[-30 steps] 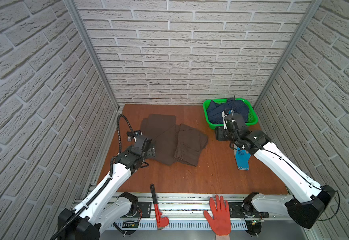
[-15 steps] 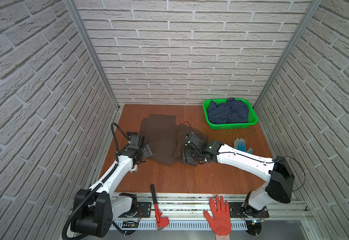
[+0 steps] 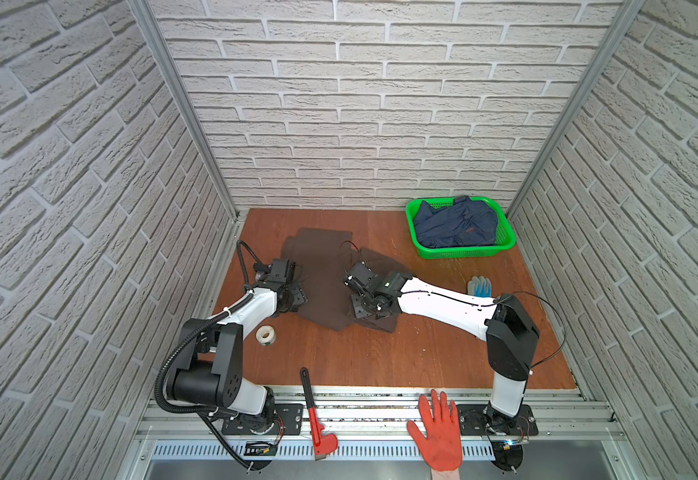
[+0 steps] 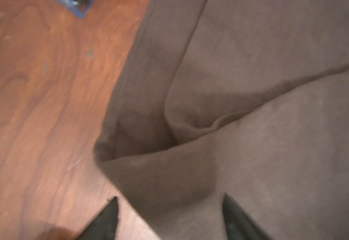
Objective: Fold and stack the trousers
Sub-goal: Flatten out the trousers at the center of the table.
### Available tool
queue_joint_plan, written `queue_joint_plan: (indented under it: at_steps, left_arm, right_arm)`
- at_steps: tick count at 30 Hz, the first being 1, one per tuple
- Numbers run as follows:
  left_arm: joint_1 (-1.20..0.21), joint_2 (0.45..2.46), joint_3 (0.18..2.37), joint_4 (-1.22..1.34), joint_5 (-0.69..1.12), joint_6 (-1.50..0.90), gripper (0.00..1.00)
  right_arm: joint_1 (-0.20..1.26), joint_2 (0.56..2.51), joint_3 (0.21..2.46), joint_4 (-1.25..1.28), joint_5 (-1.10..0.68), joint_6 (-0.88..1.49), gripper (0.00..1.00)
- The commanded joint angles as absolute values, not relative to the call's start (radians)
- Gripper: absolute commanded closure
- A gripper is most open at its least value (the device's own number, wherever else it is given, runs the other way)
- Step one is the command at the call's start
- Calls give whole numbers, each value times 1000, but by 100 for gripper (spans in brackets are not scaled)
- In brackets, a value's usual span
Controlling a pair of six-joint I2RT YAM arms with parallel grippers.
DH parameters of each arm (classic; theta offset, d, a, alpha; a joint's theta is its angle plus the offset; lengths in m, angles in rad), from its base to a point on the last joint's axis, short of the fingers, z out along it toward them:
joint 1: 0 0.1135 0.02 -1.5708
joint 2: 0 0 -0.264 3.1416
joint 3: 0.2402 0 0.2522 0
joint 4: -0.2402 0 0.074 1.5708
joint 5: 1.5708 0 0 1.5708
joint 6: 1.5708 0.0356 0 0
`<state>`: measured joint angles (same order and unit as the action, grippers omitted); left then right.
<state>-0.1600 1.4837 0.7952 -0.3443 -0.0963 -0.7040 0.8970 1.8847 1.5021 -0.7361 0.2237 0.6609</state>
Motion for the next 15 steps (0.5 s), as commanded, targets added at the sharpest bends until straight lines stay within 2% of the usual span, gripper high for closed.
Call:
queue_joint_plan:
  at_steps: [1,2,6,8,15]
  left_arm:
    - [-141,1519,823,-304,-62,-691,49]
    - [-139,1528,826,-300,-58,-690,57]
    - [-127,1541,831,-291,-47,-679,86]
    - [-119,1522,834,-296,-49,-672,100]
    - [-78,1345,878,-392,-97,-599,100]
  right_arm:
    - [884,1877,1521,-776,255,651,54]
    - [879,1871,1514,-781,264,649,58]
    - [851,1829,1482,-798,292,627,92]
    - [841,1793,1474,-812,307,603,95]
    - [788,1601,1454,-862,348,448,94]
